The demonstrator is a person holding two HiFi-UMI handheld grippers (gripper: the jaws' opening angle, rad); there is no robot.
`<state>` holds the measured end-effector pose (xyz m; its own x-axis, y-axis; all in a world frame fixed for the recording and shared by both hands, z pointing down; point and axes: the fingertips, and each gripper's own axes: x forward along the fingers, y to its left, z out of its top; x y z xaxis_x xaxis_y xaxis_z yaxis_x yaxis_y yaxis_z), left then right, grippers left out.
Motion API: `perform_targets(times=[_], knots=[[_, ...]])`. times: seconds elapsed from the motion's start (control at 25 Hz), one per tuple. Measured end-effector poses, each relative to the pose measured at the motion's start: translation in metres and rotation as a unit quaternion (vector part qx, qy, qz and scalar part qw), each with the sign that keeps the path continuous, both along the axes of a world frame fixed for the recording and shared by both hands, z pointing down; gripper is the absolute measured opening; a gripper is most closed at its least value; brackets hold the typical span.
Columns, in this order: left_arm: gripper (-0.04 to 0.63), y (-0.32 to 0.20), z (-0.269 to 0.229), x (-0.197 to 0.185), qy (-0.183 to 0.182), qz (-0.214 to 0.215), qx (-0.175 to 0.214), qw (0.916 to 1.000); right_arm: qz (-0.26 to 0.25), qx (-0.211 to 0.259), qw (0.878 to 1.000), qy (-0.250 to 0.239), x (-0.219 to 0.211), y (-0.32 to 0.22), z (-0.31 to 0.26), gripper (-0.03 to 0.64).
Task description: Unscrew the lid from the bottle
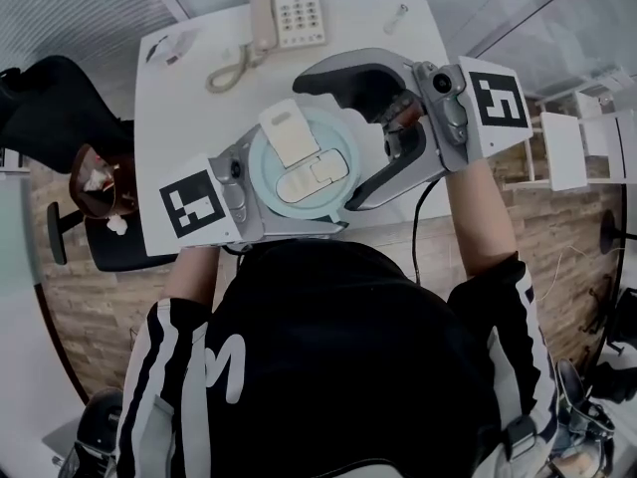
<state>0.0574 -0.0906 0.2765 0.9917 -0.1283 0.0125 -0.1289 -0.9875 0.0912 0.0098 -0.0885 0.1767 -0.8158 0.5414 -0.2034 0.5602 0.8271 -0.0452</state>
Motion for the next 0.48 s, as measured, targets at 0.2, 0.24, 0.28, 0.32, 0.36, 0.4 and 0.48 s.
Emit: perform_targets(times=[0.2,0.24,0.28,0.32,0.36,0.4,0.48], knots=[[0.451,-0.038,-0.007,-0.026,0.004,-0.110,0.017,0.9938,0.194,0.005,0.981,-0.023,0.000,-0.025,-0.014,0.431],[0.449,-0.046,-0.007,-0.031,0.000,-0.132,0.019,0.9911,0.218,0.002,0.976,-0.024,0.002,-0.028,-0.016,0.431],[0.450,-0.053,-0.007,-0.036,-0.003,-0.152,0.020,0.9882,0.240,0.000,0.971,-0.024,0.003,-0.031,-0.016,0.431],[0.449,-0.059,-0.006,-0.040,-0.004,-0.170,0.019,0.9852,0.262,-0.002,0.965,-0.024,0.003,-0.033,-0.017,0.431],[0.449,-0.065,-0.006,-0.043,-0.006,-0.188,0.019,0.9820,0.287,-0.002,0.958,-0.023,0.001,-0.035,-0.018,0.431],[0.449,-0.071,-0.005,-0.046,-0.007,-0.207,0.020,0.9782,0.315,0.001,0.949,-0.022,-0.003,-0.038,-0.018,0.431],[0.449,-0.081,-0.005,-0.052,-0.010,-0.245,0.022,0.9691,0.372,0.014,0.928,-0.014,-0.014,-0.043,-0.016,0.431]])
